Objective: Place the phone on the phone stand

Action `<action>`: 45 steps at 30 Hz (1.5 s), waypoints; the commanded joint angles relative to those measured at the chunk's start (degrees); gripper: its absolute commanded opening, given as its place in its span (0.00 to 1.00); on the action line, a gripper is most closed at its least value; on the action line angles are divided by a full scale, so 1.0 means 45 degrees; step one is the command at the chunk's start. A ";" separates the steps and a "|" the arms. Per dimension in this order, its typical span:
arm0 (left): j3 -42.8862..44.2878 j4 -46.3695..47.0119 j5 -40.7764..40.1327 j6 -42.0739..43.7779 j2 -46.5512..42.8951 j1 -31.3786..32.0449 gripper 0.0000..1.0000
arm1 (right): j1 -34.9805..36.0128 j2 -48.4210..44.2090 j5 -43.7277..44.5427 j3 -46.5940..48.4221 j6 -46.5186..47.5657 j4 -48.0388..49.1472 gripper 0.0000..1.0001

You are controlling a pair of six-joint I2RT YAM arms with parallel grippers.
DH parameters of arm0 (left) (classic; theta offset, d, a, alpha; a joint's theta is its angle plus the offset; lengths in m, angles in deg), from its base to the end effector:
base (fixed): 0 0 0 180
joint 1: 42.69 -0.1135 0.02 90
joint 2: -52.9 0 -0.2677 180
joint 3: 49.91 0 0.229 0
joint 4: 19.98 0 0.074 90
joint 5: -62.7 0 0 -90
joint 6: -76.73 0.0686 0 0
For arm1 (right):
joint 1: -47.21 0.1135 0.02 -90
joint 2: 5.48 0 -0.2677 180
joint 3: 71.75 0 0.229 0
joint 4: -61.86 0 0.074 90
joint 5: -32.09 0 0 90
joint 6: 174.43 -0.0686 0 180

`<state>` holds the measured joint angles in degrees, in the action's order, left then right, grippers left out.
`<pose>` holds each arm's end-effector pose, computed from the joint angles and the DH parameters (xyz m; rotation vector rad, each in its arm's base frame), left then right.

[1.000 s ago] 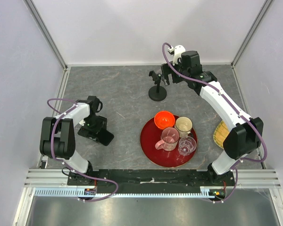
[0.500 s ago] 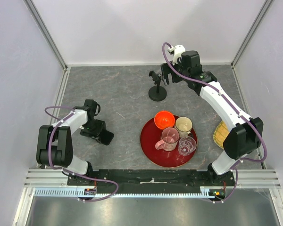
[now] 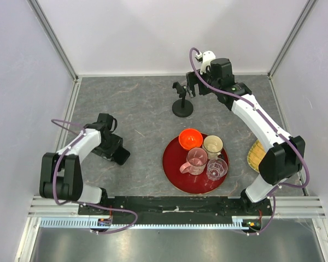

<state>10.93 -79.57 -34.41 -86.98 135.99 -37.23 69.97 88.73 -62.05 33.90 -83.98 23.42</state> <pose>0.2197 -0.0125 0.1519 -1.6675 2.4372 0.0072 0.3586 0.1558 0.3612 -0.4580 2.0038 0.3165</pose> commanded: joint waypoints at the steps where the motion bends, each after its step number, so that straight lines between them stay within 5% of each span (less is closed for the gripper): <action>1: 0.0813 0.2980 -0.0920 0.3640 -0.2074 0.0662 0.02 | 0.0019 -0.0019 -0.0349 0.0348 -0.0742 0.0693 0.98; 7: -0.0124 0.9658 0.0527 0.8074 -0.4498 0.2417 0.02 | 0.0019 0.0274 -0.1324 0.0660 -0.1349 0.0868 0.98; 13: 0.0597 1.3145 0.2083 1.2275 -0.3975 0.4080 0.02 | -0.0019 0.0431 -0.3119 0.0992 -0.2675 0.1375 0.98; 21: 0.1125 1.3306 0.3456 1.5245 -0.3230 0.5193 0.02 | 0.0116 0.0623 -0.7553 0.0620 -0.6915 0.5087 0.94; 35: 0.1399 1.2660 0.2265 1.7572 -0.3425 0.6268 0.02 | 0.1093 0.1817 -0.7753 0.3023 -0.2407 -0.0496 0.78; 45: 0.1380 1.2738 0.1894 1.7923 -0.3464 0.6307 0.02 | 0.1445 0.2578 -0.8201 0.3726 -0.2639 -0.1045 0.56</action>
<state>13.81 -27.79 -24.27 -9.85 122.07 -9.17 75.72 98.52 -97.18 47.12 -96.68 20.23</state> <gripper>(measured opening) 0.754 0.603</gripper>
